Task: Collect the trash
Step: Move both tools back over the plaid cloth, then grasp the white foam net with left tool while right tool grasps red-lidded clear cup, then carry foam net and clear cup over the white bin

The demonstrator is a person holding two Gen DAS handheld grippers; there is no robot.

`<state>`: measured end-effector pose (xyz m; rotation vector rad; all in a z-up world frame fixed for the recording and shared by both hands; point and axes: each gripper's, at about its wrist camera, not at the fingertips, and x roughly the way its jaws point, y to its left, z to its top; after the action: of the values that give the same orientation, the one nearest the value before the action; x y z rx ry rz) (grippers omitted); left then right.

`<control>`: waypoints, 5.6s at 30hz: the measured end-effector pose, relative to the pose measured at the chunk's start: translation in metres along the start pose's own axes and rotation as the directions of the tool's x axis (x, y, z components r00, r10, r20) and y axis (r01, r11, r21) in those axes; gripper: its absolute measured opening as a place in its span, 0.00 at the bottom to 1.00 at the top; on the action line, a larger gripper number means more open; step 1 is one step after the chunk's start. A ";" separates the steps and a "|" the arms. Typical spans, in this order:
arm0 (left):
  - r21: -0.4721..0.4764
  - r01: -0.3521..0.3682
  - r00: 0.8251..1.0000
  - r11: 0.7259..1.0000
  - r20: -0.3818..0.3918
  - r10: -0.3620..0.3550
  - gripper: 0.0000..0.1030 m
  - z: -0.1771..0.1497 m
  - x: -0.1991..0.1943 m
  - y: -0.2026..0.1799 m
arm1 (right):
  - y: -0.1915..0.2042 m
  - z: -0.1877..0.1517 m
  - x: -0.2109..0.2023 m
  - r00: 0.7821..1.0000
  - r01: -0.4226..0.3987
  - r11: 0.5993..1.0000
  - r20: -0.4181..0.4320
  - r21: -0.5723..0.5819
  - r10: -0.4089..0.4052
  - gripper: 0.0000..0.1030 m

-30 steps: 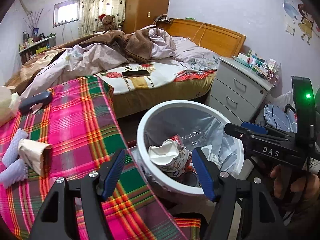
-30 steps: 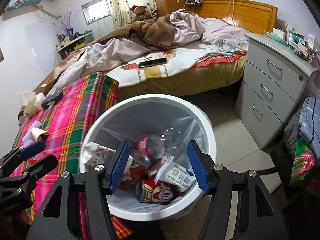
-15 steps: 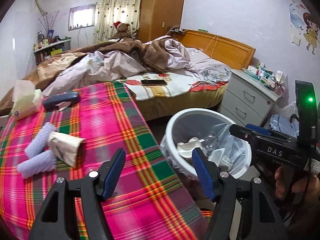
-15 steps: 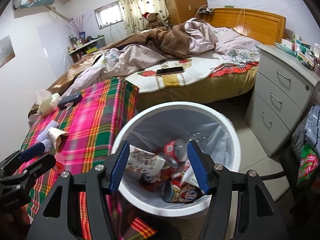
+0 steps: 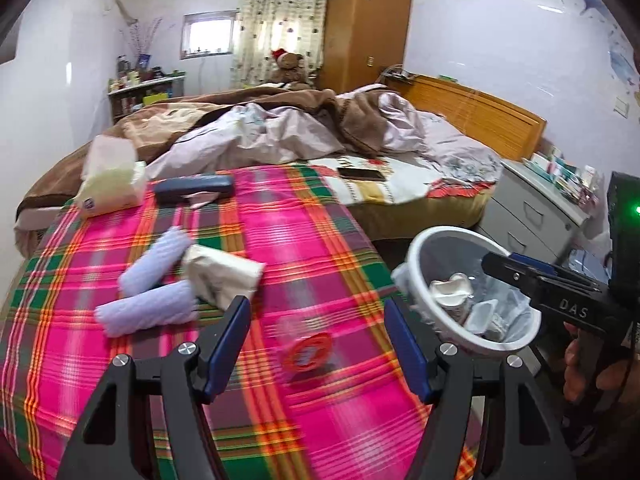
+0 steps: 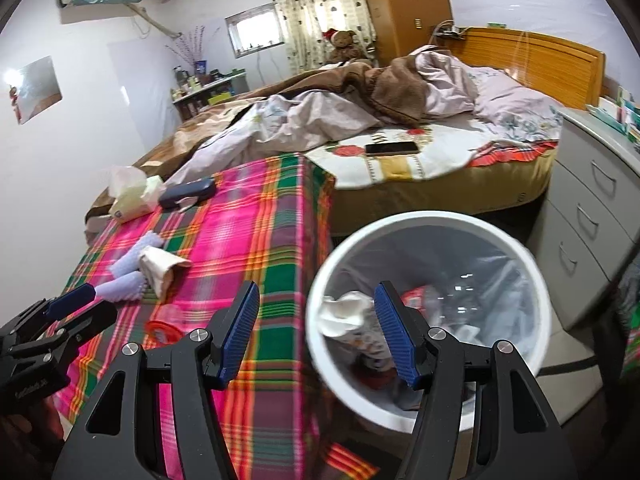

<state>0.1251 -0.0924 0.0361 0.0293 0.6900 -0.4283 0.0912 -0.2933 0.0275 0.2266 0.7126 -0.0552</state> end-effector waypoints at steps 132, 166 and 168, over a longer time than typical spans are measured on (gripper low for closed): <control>0.007 0.025 0.991 1.000 -0.132 -0.024 0.30 0.001 0.031 0.063 | 0.066 -0.018 0.034 0.993 -0.100 0.991 -0.071 -0.092 0.094 0.45; 0.198 0.275 0.954 0.941 -0.181 -0.240 0.30 0.021 0.070 -0.133 | -0.090 -0.002 -0.015 0.986 0.160 0.980 0.030 0.114 -0.165 0.46; 0.197 0.284 0.949 0.938 -0.194 -0.247 0.30 0.021 0.077 -0.140 | -0.096 -0.004 -0.012 0.984 0.171 0.978 0.019 0.117 -0.175 0.46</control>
<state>0.1355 -0.2524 0.0204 0.1873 0.8123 -0.7707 0.0678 -0.3859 0.0142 0.2729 0.6997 -0.2657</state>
